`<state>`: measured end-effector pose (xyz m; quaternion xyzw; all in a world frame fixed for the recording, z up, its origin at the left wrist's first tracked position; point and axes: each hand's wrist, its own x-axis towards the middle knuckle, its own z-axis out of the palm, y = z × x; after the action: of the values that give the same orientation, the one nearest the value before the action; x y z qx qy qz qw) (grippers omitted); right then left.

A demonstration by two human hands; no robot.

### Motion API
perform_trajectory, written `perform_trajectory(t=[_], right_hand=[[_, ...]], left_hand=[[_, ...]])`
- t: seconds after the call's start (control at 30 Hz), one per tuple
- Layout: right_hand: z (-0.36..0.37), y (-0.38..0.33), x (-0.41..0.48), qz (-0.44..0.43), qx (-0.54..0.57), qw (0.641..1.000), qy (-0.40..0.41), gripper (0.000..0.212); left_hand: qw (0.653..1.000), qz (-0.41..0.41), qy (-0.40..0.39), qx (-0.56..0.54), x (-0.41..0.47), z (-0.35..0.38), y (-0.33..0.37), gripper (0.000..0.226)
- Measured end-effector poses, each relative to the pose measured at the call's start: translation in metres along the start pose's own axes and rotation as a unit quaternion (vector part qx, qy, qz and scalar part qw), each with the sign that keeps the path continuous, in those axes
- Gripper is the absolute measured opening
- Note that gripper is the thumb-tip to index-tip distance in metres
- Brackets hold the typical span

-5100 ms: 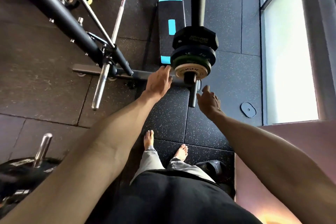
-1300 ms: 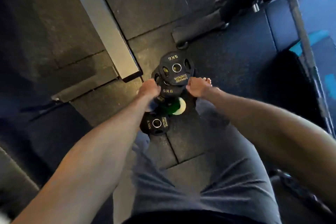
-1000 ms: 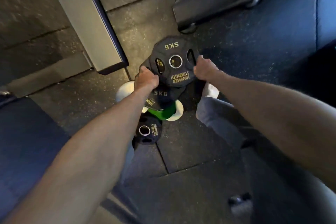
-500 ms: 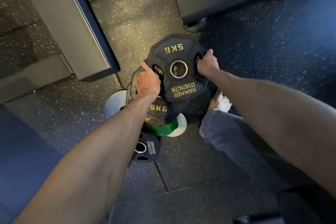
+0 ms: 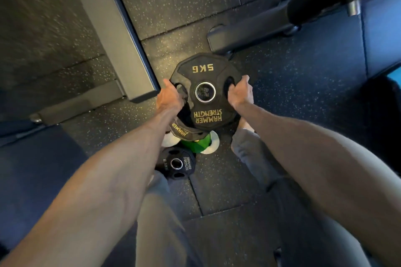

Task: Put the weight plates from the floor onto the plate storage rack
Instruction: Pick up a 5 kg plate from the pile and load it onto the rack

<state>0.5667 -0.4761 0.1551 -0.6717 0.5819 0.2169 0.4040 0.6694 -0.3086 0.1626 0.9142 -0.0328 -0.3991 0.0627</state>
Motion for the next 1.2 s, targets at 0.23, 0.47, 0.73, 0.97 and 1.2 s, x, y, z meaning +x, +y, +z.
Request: perform_trajectory(t=[0.23, 0.47, 0.73, 0.97, 1.2], right_hand=[[-0.166, -0.12, -0.155, -0.096, 0.14, 0.984, 0.054, 0.036], [-0.325, -0.249, -0.272, -0.265, 0.239, 0.927, 0.112, 0.031], [-0.452, -0.399, -0.328, -0.385, 0.312, 0.85, 0.175, 0.034], [-0.535, -0.533, -0.31, -0.432, 0.376, 0.785, 0.237, 0.028], [-0.621, -0.676, -0.272, -0.396, 0.427, 0.755, 0.302, 0.046]], left_hand=[[0.967, -0.03, 0.079, -0.242, -0.144, -0.194, 0.057, 0.049], [0.895, 0.057, 0.26, -0.358, -0.273, -0.382, 0.138, 0.033], [0.786, 0.142, 0.397, -0.452, -0.294, -0.558, 0.22, 0.042], [0.724, 0.274, 0.44, -0.456, -0.252, -0.693, 0.317, 0.045], [0.681, 0.377, 0.374, -0.504, -0.182, -0.835, 0.437, 0.042]])
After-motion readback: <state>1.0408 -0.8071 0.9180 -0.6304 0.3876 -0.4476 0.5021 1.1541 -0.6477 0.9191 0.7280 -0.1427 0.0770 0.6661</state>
